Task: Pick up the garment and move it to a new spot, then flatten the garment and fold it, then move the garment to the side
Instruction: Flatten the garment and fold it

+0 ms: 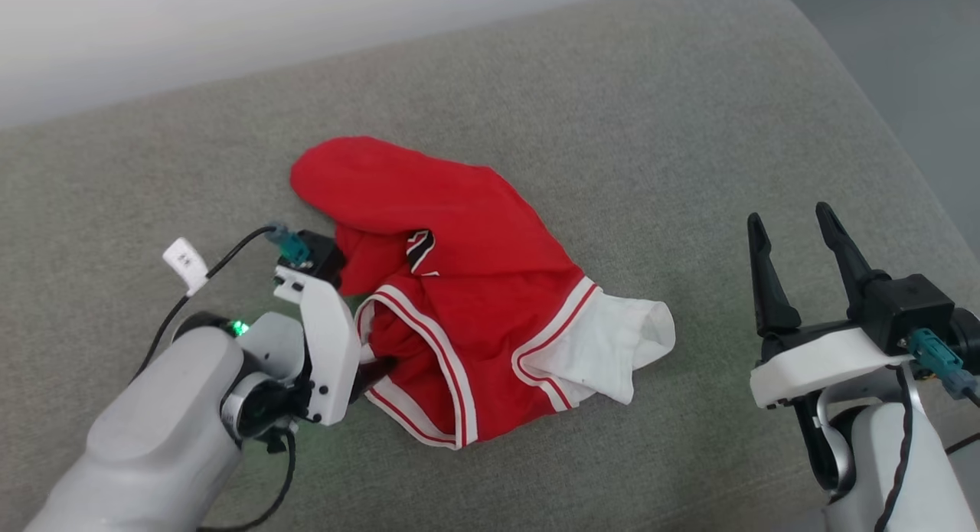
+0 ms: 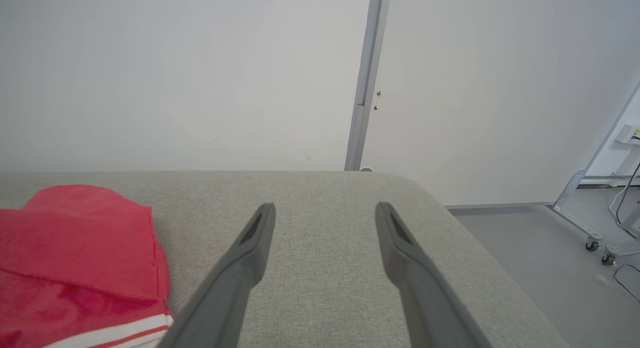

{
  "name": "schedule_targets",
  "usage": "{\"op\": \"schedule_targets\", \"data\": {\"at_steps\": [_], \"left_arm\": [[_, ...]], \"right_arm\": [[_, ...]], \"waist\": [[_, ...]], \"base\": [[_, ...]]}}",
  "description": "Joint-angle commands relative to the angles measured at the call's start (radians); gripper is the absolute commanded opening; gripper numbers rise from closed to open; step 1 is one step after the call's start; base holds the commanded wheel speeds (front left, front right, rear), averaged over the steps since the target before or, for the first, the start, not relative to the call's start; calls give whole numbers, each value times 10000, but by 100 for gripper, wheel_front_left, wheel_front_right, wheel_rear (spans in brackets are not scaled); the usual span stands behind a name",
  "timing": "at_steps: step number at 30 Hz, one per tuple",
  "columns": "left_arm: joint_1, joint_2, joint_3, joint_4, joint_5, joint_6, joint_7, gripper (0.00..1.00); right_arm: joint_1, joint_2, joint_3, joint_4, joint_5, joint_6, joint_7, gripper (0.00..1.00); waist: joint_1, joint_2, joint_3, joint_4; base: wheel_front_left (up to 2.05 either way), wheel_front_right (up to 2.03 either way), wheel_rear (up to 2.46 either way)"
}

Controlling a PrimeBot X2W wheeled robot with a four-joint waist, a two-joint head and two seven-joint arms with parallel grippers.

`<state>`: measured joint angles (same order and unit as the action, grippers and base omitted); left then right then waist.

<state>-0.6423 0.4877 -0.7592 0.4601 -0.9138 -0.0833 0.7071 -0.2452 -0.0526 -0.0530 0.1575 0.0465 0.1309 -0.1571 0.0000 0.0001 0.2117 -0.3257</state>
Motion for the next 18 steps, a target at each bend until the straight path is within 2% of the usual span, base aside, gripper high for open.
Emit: {"op": "schedule_targets", "data": {"at_steps": [1, 4, 6, 11, 18], "left_arm": [[-34, -17, -207, 251, 227, -20, 122, 100], [-43, -22, -511, 810, 431, -69, 166, 100], [-9, -192, -536, 1134, 237, -128, 291, 0], [-309, -298, -468, 1428, 112, -255, 19, 0], [-894, 288, 362, 1553, -134, -171, -745, 0]], "right_arm": [[-138, 30, 46, 48, 58, -3, -99, 100], [-264, 23, 33, 180, 138, -3, -207, 100], [-350, 24, 11, 255, 118, -3, -248, 100], [-412, 20, -103, 323, 59, -3, -340, 100], [-171, 25, -535, 264, -122, -3, -223, 100]], "waist": [[0, -1, 177, -82], [0, -1, 302, -78], [0, -1, 347, -23], [0, -1, 299, 227], [0, -1, -59, 732]], "base": [[0, 0, 0], [0, 0, 0], [0, 0, 0], [0, 0, 0], [0, 0, 0]]}}
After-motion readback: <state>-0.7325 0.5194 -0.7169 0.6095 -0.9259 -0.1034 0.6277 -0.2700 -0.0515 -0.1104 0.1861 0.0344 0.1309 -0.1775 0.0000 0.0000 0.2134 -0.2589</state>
